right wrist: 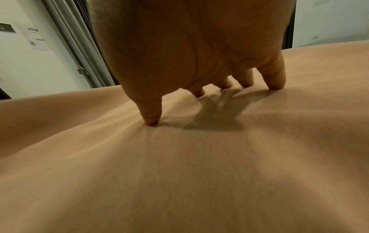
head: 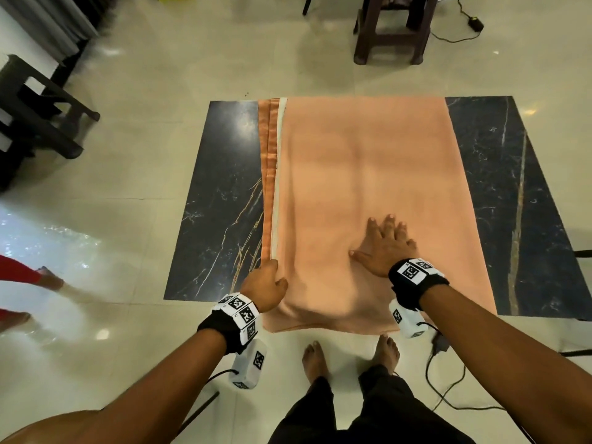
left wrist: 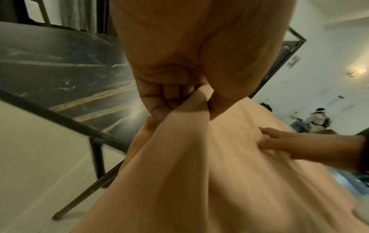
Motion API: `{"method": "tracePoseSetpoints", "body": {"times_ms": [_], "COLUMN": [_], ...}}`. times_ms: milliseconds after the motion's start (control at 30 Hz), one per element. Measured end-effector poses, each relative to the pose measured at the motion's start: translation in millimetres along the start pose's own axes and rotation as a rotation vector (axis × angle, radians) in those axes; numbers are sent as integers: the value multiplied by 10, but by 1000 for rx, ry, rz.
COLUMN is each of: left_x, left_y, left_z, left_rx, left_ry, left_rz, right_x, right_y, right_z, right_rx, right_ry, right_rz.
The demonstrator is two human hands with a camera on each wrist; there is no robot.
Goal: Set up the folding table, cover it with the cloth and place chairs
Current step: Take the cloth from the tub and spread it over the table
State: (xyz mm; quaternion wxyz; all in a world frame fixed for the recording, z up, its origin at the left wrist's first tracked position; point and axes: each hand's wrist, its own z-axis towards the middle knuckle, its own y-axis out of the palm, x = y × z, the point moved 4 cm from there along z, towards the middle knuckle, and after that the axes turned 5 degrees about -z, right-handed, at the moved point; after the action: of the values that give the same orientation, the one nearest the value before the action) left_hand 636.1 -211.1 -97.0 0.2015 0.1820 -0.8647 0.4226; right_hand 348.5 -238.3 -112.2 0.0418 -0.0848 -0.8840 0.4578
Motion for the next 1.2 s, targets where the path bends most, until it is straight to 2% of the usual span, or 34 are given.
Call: {"method": "tracePoseSetpoints", "body": {"times_ms": [133,167,233,300,367,433,500,567,667,767,867,1000,1100,1200], "left_x": [465,607,899,1187,1427,1620,1738,1808,1810,1749,1729,1940,2069,2100], "left_y": [-136,-136,-69,57,191,334,433,510,523,554,564,528,536,569], "left_z": [-89,-96,-107,-120,-92,-58,-4,112,390,656,785,912,1077,1177], "left_rx": [-109,-125,-171,-231,-274,-384,-485,-492,-273,-232,-226,-206,-203,-225], "left_ry": [201,251,338,379,425,453,456,458,508,406,294,228,183,136], "left_rz": [-183,-211,-254,-313,-336,-422,-474,-389,100,388,605,716,751,788], "right_x": [-129,-173,-222,-232,-172,-5,219,596,1455,2489,3397,4250,4411,4174], "right_y": [-278,-343,-427,-484,-514,-519,-498,-465,-535,-679,-792,-826,-759,-725], "right_z": [-282,-396,-639,-845,-944,-909,-798,-721,-628,-616,-606,-538,-433,-298], "right_rx": [8,-3,-59,-185,-257,-200,-103,-28,203,336,333,248,196,167], "right_ry": [-114,-155,-204,-225,-246,-215,-151,-76,30,200,365,549,569,463], "right_rz": [148,278,680,1029,1205,1252,1207,1160,989,846,608,427,421,321]}}
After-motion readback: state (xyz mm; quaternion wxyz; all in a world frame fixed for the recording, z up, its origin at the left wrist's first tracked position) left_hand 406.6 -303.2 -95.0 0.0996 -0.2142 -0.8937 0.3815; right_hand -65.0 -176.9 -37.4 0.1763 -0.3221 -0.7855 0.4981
